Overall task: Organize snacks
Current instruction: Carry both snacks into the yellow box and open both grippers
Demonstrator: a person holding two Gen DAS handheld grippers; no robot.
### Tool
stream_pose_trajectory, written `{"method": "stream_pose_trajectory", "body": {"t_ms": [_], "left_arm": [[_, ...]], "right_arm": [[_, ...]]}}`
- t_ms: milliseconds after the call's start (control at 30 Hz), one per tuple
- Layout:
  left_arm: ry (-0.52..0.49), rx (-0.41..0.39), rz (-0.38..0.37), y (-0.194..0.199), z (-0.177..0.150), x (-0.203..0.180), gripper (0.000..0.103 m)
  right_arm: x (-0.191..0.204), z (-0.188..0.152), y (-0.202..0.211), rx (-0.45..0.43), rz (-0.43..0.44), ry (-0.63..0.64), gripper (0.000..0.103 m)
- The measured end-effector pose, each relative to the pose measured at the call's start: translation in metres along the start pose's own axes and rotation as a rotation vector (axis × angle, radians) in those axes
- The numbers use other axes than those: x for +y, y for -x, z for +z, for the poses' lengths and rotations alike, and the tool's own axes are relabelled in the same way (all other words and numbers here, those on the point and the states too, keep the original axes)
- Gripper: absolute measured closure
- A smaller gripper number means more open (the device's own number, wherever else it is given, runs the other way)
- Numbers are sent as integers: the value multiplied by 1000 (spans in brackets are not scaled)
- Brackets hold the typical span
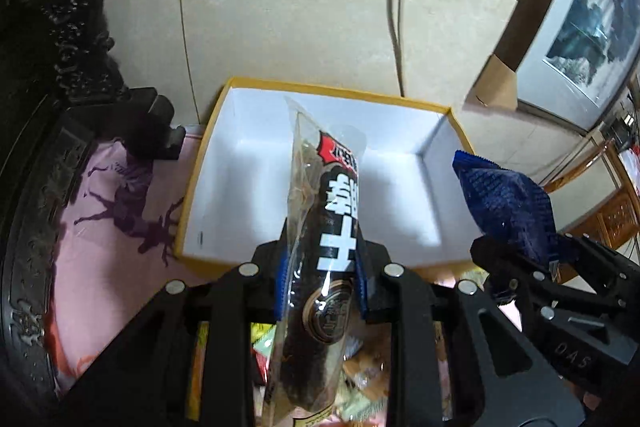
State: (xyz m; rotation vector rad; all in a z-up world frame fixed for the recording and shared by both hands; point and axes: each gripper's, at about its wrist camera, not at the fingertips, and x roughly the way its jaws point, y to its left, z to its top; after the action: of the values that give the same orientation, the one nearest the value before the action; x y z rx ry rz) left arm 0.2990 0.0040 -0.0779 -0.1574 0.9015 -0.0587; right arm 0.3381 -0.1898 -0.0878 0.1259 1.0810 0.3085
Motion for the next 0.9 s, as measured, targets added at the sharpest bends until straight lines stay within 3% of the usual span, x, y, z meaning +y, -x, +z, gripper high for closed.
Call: {"method": "stream_pose_trajectory", "body": {"t_ms": [167, 200, 233, 267, 300, 333, 500, 667, 767, 900], "left_arm": [[-21, 12, 9, -22, 19, 2, 73], [-21, 13, 16, -25, 24, 2, 61], [-13, 7, 41, -27, 32, 3, 39], [-3, -8, 87, -27, 35, 5, 30], [15, -23, 131, -26, 41, 11, 14], [39, -35, 110, -23, 44, 19, 8], [113, -36, 61, -5, 42, 42, 7], [98, -16, 43, 28, 9, 44, 7], [91, 2, 63, 49, -30, 45, 5], [58, 56, 103, 65, -101, 46, 5]], "right_arm": [[-3, 29, -22, 4, -10, -11, 42], [-2, 35, -28, 19, -11, -10, 37], [1, 41, -35, 39, -20, -1, 36], [2, 46, -39, 42, -45, 2, 29], [-1, 51, -41, 25, -85, -8, 25], [-3, 54, -41, 11, -87, -19, 24], [-6, 51, -36, 35, -84, -10, 24], [4, 19, -12, 67, -28, 55, 24], [10, -22, 7, 113, 33, 105, 24], [10, -116, 24, 268, 120, 135, 24]]}}
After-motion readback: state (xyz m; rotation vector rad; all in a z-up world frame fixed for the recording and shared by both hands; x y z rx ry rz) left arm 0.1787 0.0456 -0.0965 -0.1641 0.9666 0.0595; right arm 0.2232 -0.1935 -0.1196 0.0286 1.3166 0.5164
